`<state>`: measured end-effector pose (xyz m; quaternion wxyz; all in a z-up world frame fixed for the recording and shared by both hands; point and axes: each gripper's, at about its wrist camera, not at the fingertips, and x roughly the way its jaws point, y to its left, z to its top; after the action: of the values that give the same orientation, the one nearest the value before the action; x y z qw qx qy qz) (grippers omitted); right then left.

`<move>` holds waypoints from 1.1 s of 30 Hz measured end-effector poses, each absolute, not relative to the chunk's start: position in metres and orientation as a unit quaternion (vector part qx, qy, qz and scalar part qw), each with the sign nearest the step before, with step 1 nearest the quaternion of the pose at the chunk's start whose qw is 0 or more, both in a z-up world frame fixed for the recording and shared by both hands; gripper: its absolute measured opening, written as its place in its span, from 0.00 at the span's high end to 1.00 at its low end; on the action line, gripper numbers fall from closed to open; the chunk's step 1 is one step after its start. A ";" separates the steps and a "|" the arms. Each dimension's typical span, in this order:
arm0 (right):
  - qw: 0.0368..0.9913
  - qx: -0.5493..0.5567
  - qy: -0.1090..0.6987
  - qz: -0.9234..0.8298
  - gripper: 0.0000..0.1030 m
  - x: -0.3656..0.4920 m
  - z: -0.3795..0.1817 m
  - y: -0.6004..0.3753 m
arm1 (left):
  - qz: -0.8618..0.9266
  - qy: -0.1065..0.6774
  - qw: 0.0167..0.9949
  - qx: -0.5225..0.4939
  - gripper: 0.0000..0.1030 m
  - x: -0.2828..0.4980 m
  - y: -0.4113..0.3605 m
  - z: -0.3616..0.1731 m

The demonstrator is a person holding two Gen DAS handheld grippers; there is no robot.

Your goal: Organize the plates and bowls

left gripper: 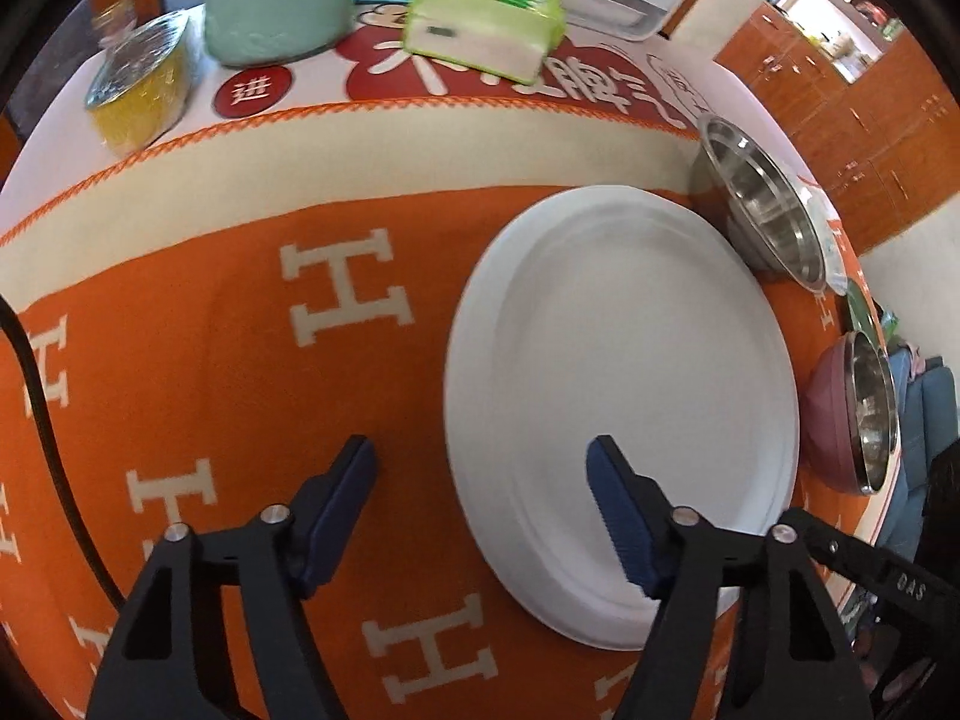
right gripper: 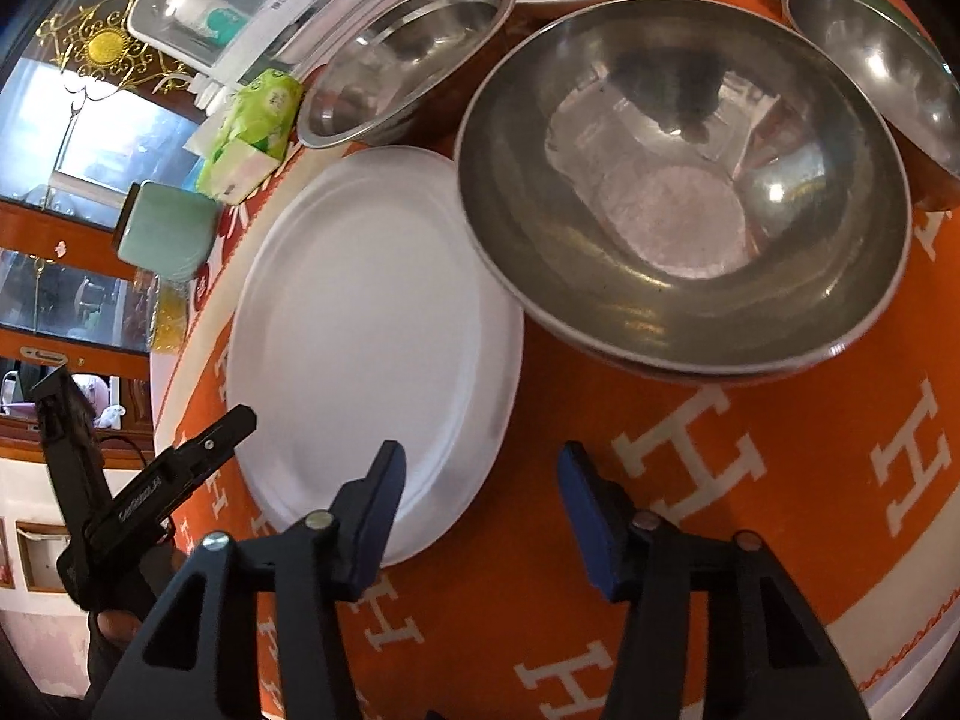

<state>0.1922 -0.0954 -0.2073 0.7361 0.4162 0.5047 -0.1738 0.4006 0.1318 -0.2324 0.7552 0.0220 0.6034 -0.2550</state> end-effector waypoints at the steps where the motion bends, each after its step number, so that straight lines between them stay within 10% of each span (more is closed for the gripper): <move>1: 0.736 0.416 0.504 -0.174 0.52 0.192 -0.208 -0.096 | -0.255 0.599 0.759 0.026 0.35 0.400 0.130 -0.232; 9: 0.745 0.413 0.496 -0.168 0.69 0.202 -0.210 -0.096 | -0.271 0.593 0.758 0.028 0.59 0.397 0.118 -0.231; 33: 0.797 0.354 0.474 -0.123 0.78 0.173 -0.166 -0.068 | -0.231 0.548 0.800 0.079 0.64 0.328 0.150 -0.168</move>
<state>0.1728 -0.0681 -0.1656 0.7969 0.3543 0.4736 -0.1227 0.3282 0.1499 -0.1684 0.8002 0.0794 0.5478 -0.2308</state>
